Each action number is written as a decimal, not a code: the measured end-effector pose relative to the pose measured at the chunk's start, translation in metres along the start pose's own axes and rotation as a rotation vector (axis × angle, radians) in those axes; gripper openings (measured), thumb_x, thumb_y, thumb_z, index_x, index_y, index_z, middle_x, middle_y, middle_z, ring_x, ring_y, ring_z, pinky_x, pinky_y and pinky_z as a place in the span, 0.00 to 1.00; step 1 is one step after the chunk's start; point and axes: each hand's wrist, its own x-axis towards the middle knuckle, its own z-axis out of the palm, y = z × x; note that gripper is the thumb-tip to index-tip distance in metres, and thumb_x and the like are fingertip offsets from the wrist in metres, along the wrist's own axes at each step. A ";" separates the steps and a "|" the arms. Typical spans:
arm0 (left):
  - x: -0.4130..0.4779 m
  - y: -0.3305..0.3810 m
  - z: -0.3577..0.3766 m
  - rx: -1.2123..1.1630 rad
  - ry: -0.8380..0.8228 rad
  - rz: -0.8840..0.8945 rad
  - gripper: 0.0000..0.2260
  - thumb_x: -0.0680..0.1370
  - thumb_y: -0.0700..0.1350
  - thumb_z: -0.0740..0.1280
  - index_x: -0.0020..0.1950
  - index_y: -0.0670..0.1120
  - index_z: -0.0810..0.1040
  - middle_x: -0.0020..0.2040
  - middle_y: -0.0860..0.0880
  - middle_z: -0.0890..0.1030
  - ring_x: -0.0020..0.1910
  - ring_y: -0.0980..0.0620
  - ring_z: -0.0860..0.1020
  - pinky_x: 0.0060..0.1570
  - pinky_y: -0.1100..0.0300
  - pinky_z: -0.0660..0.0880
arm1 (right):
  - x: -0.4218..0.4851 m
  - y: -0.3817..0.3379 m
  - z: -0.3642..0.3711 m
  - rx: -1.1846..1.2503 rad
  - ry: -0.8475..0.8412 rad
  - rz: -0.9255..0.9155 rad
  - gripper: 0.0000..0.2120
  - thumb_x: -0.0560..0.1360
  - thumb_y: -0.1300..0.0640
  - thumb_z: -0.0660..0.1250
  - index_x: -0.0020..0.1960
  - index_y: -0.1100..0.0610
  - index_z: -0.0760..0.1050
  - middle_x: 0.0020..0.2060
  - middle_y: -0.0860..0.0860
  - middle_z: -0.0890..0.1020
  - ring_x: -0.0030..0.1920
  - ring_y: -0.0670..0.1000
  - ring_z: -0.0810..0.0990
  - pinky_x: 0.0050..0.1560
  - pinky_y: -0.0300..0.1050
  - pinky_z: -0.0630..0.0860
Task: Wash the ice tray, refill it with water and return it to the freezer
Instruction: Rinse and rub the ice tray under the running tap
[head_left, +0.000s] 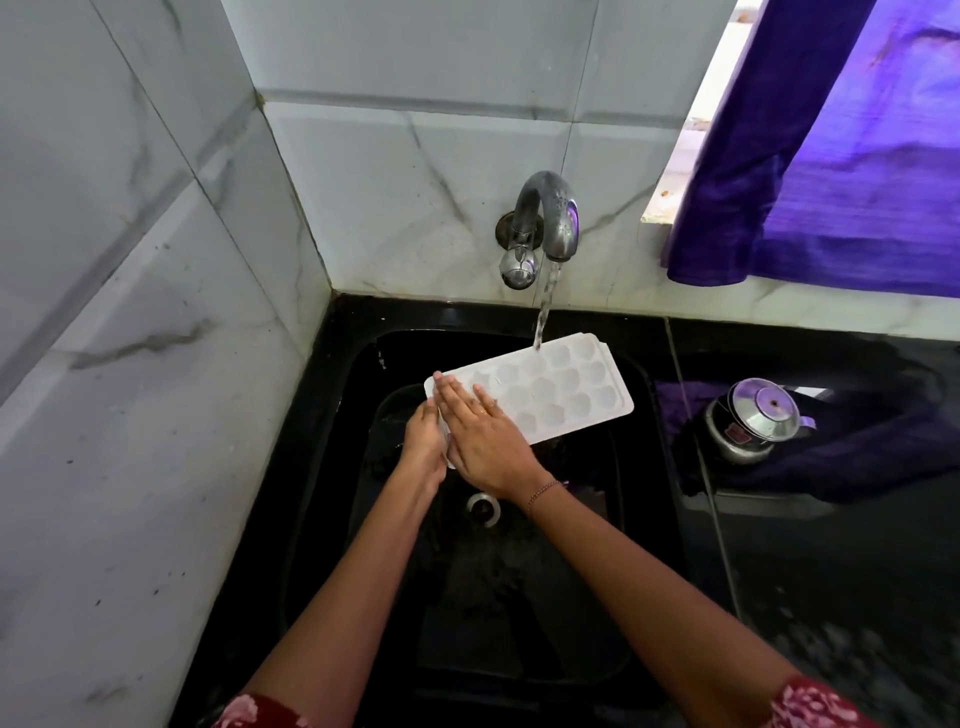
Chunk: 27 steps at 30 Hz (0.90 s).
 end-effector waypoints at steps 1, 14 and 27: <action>0.000 0.000 -0.002 0.013 0.010 0.002 0.14 0.83 0.47 0.54 0.52 0.45 0.78 0.54 0.46 0.80 0.52 0.49 0.79 0.56 0.53 0.75 | 0.000 -0.001 0.002 -0.018 -0.012 -0.057 0.29 0.78 0.49 0.43 0.76 0.61 0.53 0.77 0.57 0.53 0.77 0.53 0.50 0.76 0.49 0.43; 0.022 0.014 -0.057 0.083 0.225 0.000 0.14 0.82 0.44 0.56 0.61 0.38 0.75 0.55 0.39 0.80 0.50 0.42 0.79 0.49 0.50 0.78 | -0.007 0.123 -0.031 0.248 0.112 0.513 0.28 0.81 0.42 0.49 0.76 0.54 0.56 0.76 0.56 0.55 0.75 0.59 0.56 0.71 0.60 0.57; 0.020 0.005 -0.045 0.143 0.146 -0.053 0.14 0.82 0.47 0.56 0.57 0.40 0.77 0.49 0.42 0.82 0.46 0.43 0.82 0.46 0.50 0.80 | 0.132 0.138 -0.082 1.107 0.146 0.882 0.20 0.72 0.39 0.66 0.52 0.55 0.74 0.40 0.50 0.78 0.30 0.47 0.77 0.20 0.32 0.69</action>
